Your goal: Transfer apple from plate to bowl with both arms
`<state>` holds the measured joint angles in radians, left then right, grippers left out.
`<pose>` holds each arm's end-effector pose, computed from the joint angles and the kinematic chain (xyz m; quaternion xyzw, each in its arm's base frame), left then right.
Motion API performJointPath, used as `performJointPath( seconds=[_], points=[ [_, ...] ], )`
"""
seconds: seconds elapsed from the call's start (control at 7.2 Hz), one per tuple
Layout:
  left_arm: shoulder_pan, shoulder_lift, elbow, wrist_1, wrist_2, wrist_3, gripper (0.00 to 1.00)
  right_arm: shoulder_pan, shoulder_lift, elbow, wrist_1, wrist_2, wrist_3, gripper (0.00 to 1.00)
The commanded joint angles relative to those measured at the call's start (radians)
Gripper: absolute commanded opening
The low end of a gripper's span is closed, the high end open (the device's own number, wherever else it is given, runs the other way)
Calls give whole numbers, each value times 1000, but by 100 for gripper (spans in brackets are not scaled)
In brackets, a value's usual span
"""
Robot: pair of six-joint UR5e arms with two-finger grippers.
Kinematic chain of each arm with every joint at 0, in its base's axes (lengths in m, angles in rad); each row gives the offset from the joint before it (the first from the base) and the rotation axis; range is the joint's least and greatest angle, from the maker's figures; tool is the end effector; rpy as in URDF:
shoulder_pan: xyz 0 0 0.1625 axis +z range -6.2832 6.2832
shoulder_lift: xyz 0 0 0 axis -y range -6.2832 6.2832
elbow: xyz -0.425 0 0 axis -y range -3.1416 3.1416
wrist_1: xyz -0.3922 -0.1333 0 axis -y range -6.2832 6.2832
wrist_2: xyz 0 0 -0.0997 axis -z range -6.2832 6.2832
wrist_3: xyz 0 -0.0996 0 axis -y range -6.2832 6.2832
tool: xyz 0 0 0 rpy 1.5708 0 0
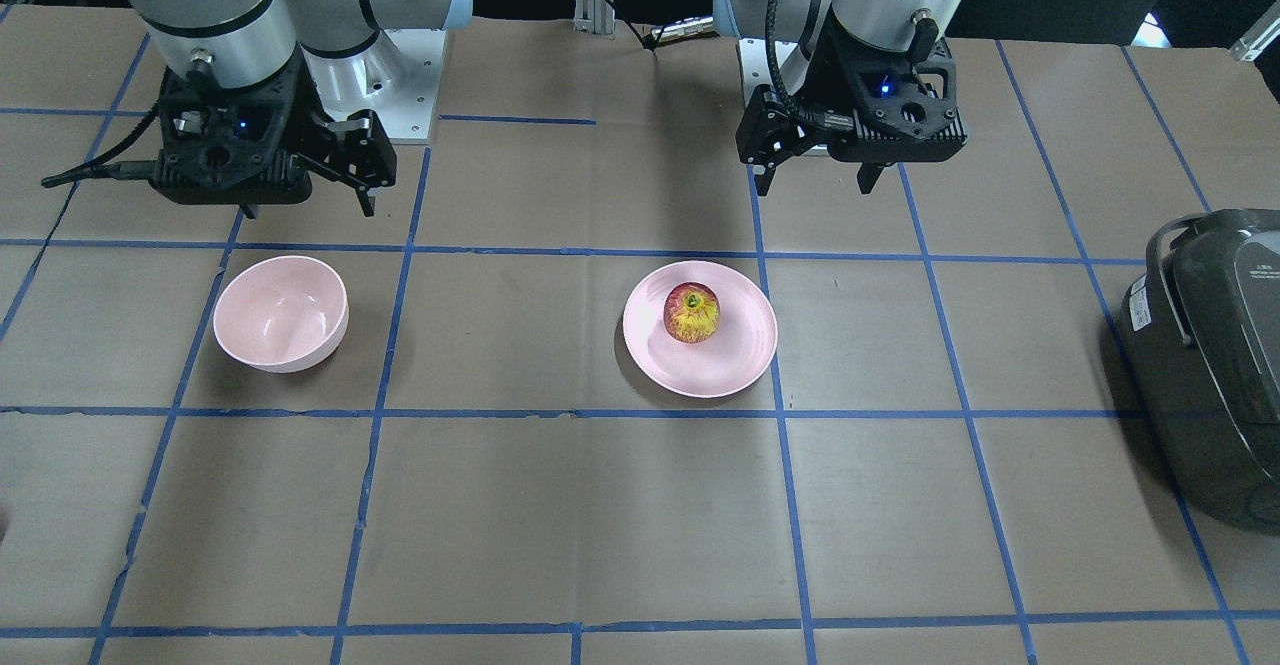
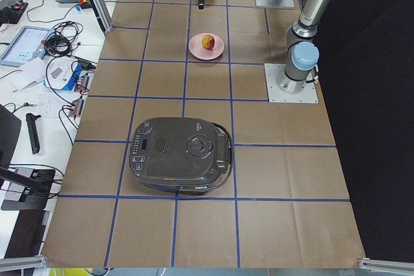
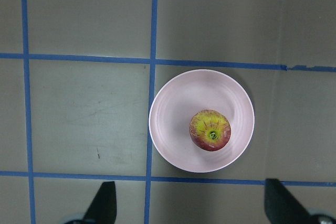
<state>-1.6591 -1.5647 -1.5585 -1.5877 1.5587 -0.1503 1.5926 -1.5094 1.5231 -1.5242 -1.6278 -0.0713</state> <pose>-0.1771 -0.4756 0.4953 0.0310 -0.9995 0.0000 0.0061 0.1388 -0.5089 0.4761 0.0474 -0.9980 -0.0308 0.0277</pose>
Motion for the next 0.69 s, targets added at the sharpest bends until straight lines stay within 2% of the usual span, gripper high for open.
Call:
performJointPath(
  seconds=[0.0, 0.14, 0.42, 0.56],
  points=[
    [-1, -1, -2, 0, -3, -2, 100, -142, 0, 90, -63, 11, -169, 99],
    [-1, -2, -2, 0, -2, -2, 100, -190, 20, 148, -135, 13, -197, 97],
    [-11, -9, -9, -5, -3, -6, 100, -274, 69, 334, -369, -3, -281, 97],
    [-30, -24, -44, 0, -8, -47, 100, -351, 87, 415, -458, 11, -313, 97]
  ],
)
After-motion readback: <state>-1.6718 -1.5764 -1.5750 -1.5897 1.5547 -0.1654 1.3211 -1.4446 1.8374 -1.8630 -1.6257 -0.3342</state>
